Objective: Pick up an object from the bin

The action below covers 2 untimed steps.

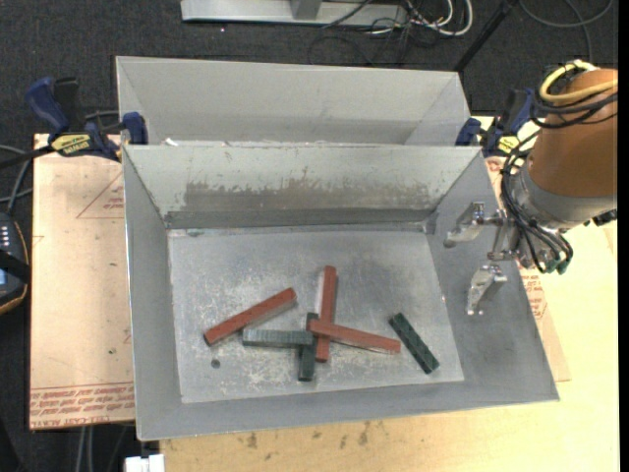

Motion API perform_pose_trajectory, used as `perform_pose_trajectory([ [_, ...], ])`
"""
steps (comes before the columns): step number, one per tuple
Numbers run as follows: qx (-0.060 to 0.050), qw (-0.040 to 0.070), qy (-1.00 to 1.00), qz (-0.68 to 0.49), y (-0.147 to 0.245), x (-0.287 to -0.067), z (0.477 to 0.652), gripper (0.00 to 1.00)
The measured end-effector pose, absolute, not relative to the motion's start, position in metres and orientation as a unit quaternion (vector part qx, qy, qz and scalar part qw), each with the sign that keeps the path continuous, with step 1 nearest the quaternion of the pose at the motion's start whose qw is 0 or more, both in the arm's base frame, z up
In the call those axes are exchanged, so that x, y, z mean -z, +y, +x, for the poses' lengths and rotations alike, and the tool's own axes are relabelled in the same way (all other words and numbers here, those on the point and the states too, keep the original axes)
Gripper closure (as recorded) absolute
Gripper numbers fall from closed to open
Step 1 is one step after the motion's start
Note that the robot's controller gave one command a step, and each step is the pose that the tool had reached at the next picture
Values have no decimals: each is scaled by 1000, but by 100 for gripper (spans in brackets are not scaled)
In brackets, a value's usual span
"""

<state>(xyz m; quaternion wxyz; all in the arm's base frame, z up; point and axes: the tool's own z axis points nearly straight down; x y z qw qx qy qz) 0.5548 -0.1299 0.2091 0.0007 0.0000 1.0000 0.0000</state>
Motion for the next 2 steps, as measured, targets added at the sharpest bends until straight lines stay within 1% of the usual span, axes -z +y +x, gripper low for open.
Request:
perform_pose_trajectory([
  [1, 0, 2, 1000, 4, -113, -137, 537, 0],
  [2, -1, -2, 1000, 20, -102, -102, 525, 0],
])
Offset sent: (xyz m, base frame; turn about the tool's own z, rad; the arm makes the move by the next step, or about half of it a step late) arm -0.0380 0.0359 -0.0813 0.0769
